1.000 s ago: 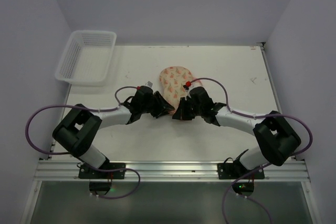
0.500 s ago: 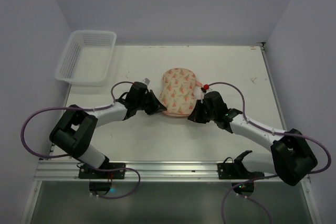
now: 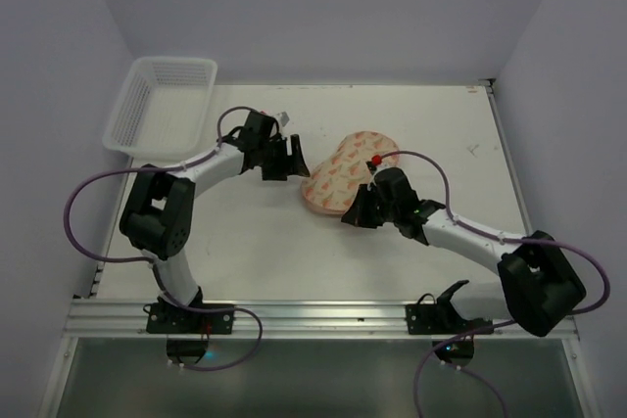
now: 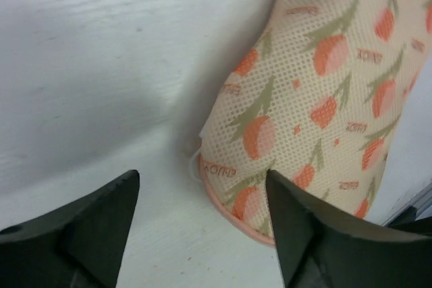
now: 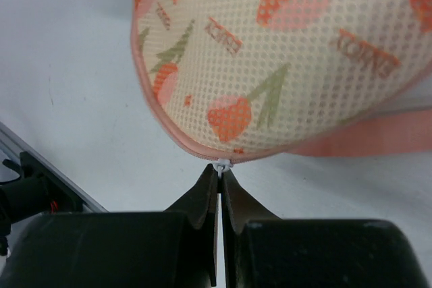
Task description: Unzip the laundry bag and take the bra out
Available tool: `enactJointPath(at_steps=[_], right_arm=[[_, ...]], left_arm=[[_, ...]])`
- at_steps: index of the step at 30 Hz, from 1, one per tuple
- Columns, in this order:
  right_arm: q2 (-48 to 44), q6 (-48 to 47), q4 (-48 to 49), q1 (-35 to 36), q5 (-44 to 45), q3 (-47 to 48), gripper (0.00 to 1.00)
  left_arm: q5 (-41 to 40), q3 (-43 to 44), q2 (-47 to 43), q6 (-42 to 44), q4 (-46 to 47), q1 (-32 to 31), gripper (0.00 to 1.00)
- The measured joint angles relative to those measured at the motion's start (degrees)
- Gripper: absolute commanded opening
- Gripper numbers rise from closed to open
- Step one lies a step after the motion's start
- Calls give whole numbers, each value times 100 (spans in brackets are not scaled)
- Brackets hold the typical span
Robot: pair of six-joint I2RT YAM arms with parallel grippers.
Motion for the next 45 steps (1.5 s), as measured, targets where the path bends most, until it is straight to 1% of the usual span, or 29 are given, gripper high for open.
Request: enactJointPath(at_steps=[2,4,5,6,8,10,13,16,17,19,21,22,23,24,25,26,27,30,32,34,39,42,45], right_arm=[[348,129,142,125,-79,85,0],[719,234,319,273,-186,192,0],[872,258,369,334,-210,271,0],[979,278,411,382,-225,343,0],[1165,299,516,490,-247,533,0],[1270,304,632,577,-251,713,0],[1392,304,785,669,-282,953,0],[1519,302,872,745,-308,1082,0],[1580,299,881,776,-317,1121,0],[1641,295,883,835,-328,1150,0],[1714,291,883,894,-330,1193,0],[1729,284,883,925,-330,1211,0],[1731,275,881,944,-328,1213,0],[1729,271,881,955,-328,1213,0],[1729,260,881,964,-326,1213,0],[1727,247,863,968,-317,1213,0],[1720,225,852,968,-284,1211,0],[1580,103,776,955,-136,1086,0],[1314,-11,686,920,9,876,0],[966,-101,555,743,120,619,0],[35,-197,-170,-428,411,140,0],[-382,-223,-590,-929,640,87,0],[-721,-240,-872,-1150,699,90,0]], left_arm=[[-85,2,48,-92,-59,166,89],[-96,-42,24,-221,-76,306,91],[-105,-127,-33,-317,-31,323,97],[-101,-236,-122,-400,-2,330,98],[-72,-669,-444,-715,122,319,99],[-20,-1279,-940,-1154,306,291,100],[44,-2218,-1652,-1888,890,205,100],[24,-2708,-1871,-2483,1388,-79,96],[9,-2741,-1843,-2603,1475,-184,92],[-52,-2754,-1768,-2835,1698,-442,86],[-133,-2754,-1731,-3045,1910,-612,71],[-184,-2754,-1731,-3101,1976,-656,62],[-238,-2754,-1731,-3180,2044,-678,38],[-295,-2754,-1731,-3263,2094,-682,26],[-361,-2763,-1731,-3279,2120,-682,17],[-426,-2785,-1733,-3303,2140,-680,5],[-459,-2800,-1733,-3329,2135,-675,0],[-481,-2835,-1755,-3329,2135,-669,0],[-442,-2924,-1827,-3324,2133,-586,0],[-343,-3053,-1934,-3248,2111,-446,0],[-323,-3104,-2133,-2693,1637,17,0],[-472,-3021,-2135,-2253,1182,271,0],[-492,-2710,-1989,-1843,800,474,0]])
